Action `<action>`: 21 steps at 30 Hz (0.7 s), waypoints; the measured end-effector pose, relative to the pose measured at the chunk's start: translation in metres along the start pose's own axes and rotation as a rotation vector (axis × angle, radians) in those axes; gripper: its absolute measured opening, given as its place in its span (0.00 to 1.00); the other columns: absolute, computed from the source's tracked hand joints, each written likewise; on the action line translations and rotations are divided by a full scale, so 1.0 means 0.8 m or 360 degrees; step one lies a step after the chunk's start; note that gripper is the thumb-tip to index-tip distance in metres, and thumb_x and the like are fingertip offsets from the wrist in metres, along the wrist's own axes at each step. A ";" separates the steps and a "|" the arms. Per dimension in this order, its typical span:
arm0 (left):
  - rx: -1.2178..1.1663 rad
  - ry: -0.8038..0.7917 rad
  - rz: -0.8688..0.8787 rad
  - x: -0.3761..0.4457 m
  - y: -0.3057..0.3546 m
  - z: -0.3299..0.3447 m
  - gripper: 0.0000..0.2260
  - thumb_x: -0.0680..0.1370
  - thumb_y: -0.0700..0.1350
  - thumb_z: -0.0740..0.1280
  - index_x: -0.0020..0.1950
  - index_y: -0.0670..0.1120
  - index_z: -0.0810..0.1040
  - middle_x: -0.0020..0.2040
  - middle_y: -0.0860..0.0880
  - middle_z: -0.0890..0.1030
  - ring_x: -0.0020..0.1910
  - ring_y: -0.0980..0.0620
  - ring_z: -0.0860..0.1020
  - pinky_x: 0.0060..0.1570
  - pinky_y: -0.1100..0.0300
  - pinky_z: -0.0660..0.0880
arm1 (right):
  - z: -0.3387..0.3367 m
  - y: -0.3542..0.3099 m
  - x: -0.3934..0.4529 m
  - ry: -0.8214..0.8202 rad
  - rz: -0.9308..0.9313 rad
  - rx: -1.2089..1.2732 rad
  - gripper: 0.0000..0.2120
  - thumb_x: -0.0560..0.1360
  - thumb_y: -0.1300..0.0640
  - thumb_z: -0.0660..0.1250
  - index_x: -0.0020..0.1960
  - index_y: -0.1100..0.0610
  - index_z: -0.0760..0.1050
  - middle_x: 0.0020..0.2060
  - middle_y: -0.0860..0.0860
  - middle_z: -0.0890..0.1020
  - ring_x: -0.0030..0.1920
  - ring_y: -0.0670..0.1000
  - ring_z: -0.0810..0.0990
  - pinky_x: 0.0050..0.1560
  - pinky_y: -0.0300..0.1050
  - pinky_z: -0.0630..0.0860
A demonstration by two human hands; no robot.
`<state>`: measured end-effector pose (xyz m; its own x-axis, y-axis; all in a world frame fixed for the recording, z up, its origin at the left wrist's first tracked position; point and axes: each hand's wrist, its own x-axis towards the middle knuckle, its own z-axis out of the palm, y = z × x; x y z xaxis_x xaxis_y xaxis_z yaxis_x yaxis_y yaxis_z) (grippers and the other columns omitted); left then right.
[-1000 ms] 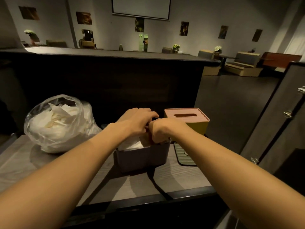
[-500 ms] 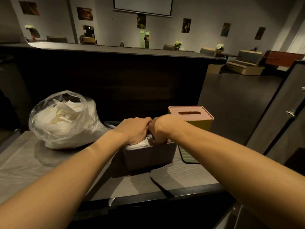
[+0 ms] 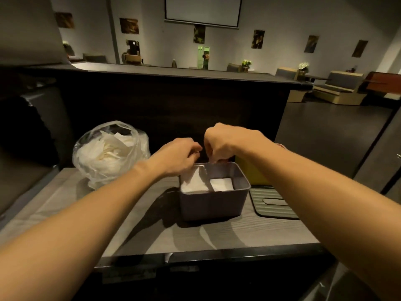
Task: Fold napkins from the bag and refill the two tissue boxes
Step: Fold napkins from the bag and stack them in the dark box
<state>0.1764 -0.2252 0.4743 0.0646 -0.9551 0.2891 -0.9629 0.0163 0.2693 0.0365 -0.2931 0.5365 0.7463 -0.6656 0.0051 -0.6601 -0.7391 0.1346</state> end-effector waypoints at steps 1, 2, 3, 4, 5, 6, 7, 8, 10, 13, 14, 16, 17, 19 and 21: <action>0.0019 0.0028 0.0026 -0.006 -0.007 -0.011 0.11 0.84 0.48 0.64 0.64 0.50 0.81 0.57 0.51 0.80 0.54 0.52 0.79 0.57 0.49 0.78 | -0.007 -0.009 0.005 0.0052 -0.0028 0.0054 0.06 0.74 0.55 0.78 0.48 0.52 0.82 0.39 0.49 0.81 0.41 0.51 0.84 0.48 0.51 0.85; 0.0035 0.0052 0.0032 -0.013 -0.015 -0.023 0.10 0.84 0.47 0.64 0.61 0.50 0.82 0.55 0.51 0.79 0.52 0.52 0.79 0.56 0.49 0.79 | -0.013 -0.020 0.010 0.0101 -0.0061 0.0123 0.05 0.75 0.55 0.77 0.49 0.53 0.82 0.39 0.50 0.82 0.40 0.51 0.84 0.48 0.52 0.85; 0.0050 0.0083 0.0024 -0.021 -0.024 -0.035 0.09 0.83 0.47 0.64 0.60 0.50 0.83 0.54 0.51 0.79 0.52 0.52 0.79 0.56 0.49 0.79 | -0.018 -0.033 0.016 0.0149 -0.0096 0.0207 0.04 0.76 0.56 0.76 0.50 0.53 0.83 0.39 0.50 0.83 0.40 0.51 0.85 0.48 0.51 0.85; 0.0062 0.0120 0.0012 -0.028 -0.035 -0.047 0.09 0.83 0.46 0.65 0.60 0.50 0.83 0.53 0.51 0.80 0.52 0.51 0.79 0.55 0.49 0.78 | -0.021 -0.047 0.021 0.0187 -0.0132 0.0300 0.04 0.77 0.56 0.74 0.51 0.54 0.83 0.40 0.50 0.84 0.40 0.50 0.85 0.47 0.50 0.85; 0.0061 0.0168 -0.0006 -0.036 -0.046 -0.058 0.10 0.83 0.45 0.65 0.61 0.49 0.84 0.54 0.51 0.80 0.52 0.50 0.80 0.56 0.50 0.78 | -0.022 -0.061 0.026 0.0226 -0.0170 0.0386 0.04 0.78 0.56 0.73 0.52 0.54 0.83 0.41 0.50 0.84 0.41 0.50 0.85 0.47 0.49 0.84; 0.0039 0.0223 -0.0048 -0.046 -0.059 -0.070 0.11 0.83 0.45 0.65 0.62 0.49 0.84 0.54 0.50 0.81 0.53 0.50 0.80 0.56 0.50 0.78 | -0.022 -0.077 0.032 0.0270 -0.0212 0.0449 0.04 0.79 0.56 0.72 0.53 0.53 0.83 0.44 0.51 0.84 0.42 0.50 0.84 0.46 0.47 0.82; 0.0005 0.0293 -0.0100 -0.057 -0.074 -0.080 0.11 0.83 0.44 0.65 0.62 0.49 0.84 0.55 0.50 0.81 0.54 0.50 0.80 0.57 0.51 0.78 | -0.021 -0.093 0.038 0.0319 -0.0250 0.0505 0.05 0.79 0.56 0.72 0.54 0.53 0.83 0.46 0.52 0.84 0.45 0.51 0.83 0.46 0.47 0.81; -0.0032 0.0352 -0.0143 -0.063 -0.083 -0.085 0.11 0.83 0.43 0.65 0.62 0.48 0.84 0.56 0.50 0.81 0.54 0.50 0.80 0.58 0.52 0.77 | -0.018 -0.100 0.041 0.0375 -0.0262 0.0561 0.06 0.80 0.57 0.71 0.55 0.53 0.83 0.49 0.52 0.84 0.46 0.52 0.82 0.47 0.48 0.81; -0.0056 0.0494 -0.0260 -0.089 -0.120 -0.100 0.12 0.82 0.40 0.65 0.62 0.46 0.84 0.56 0.50 0.81 0.54 0.51 0.79 0.58 0.55 0.76 | -0.011 -0.135 0.059 0.0507 -0.0339 0.0698 0.09 0.80 0.58 0.69 0.58 0.53 0.83 0.53 0.53 0.84 0.49 0.53 0.82 0.52 0.51 0.82; -0.0078 0.0689 -0.0402 -0.113 -0.159 -0.103 0.14 0.79 0.33 0.63 0.60 0.44 0.82 0.55 0.51 0.77 0.52 0.52 0.77 0.56 0.60 0.73 | 0.004 -0.167 0.077 0.0643 -0.0498 0.0869 0.16 0.79 0.58 0.70 0.66 0.54 0.78 0.58 0.53 0.82 0.56 0.53 0.82 0.58 0.50 0.81; -0.0086 0.0706 -0.0454 -0.118 -0.172 -0.102 0.15 0.78 0.31 0.63 0.60 0.43 0.81 0.55 0.51 0.76 0.52 0.52 0.76 0.57 0.59 0.73 | 0.008 -0.177 0.082 0.0615 -0.0578 0.0874 0.20 0.79 0.56 0.71 0.70 0.55 0.75 0.61 0.54 0.80 0.60 0.53 0.80 0.61 0.48 0.79; -0.0091 0.0629 -0.0542 -0.124 -0.190 -0.095 0.16 0.76 0.31 0.64 0.62 0.42 0.79 0.56 0.50 0.74 0.54 0.51 0.76 0.58 0.57 0.74 | 0.019 -0.190 0.095 0.0466 -0.0657 0.0807 0.32 0.79 0.52 0.73 0.79 0.55 0.65 0.71 0.56 0.74 0.70 0.55 0.75 0.69 0.48 0.74; -0.0089 0.0563 -0.0580 -0.126 -0.197 -0.089 0.16 0.76 0.33 0.65 0.63 0.42 0.78 0.57 0.49 0.73 0.55 0.50 0.76 0.58 0.57 0.73 | 0.024 -0.194 0.101 0.0389 -0.0645 0.0761 0.37 0.79 0.50 0.72 0.82 0.55 0.59 0.76 0.56 0.70 0.74 0.56 0.70 0.73 0.49 0.70; -0.0091 0.0459 -0.0634 -0.125 -0.206 -0.078 0.17 0.76 0.36 0.67 0.65 0.42 0.77 0.60 0.46 0.72 0.59 0.48 0.75 0.61 0.55 0.73 | 0.032 -0.195 0.114 0.0279 -0.0579 0.0723 0.41 0.80 0.46 0.70 0.84 0.55 0.53 0.80 0.56 0.63 0.79 0.56 0.64 0.77 0.50 0.64; -0.0103 0.0400 -0.0667 -0.123 -0.211 -0.069 0.19 0.76 0.38 0.67 0.67 0.41 0.76 0.63 0.45 0.72 0.62 0.45 0.74 0.63 0.53 0.73 | 0.038 -0.193 0.124 0.0201 -0.0526 0.0720 0.39 0.81 0.44 0.68 0.84 0.56 0.54 0.81 0.56 0.64 0.79 0.57 0.65 0.76 0.51 0.64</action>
<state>0.3474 -0.1174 0.4509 0.5119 -0.7826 0.3543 -0.8228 -0.3281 0.4641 0.2099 -0.2486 0.4860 0.9053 -0.3947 0.1569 -0.3403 -0.8952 -0.2879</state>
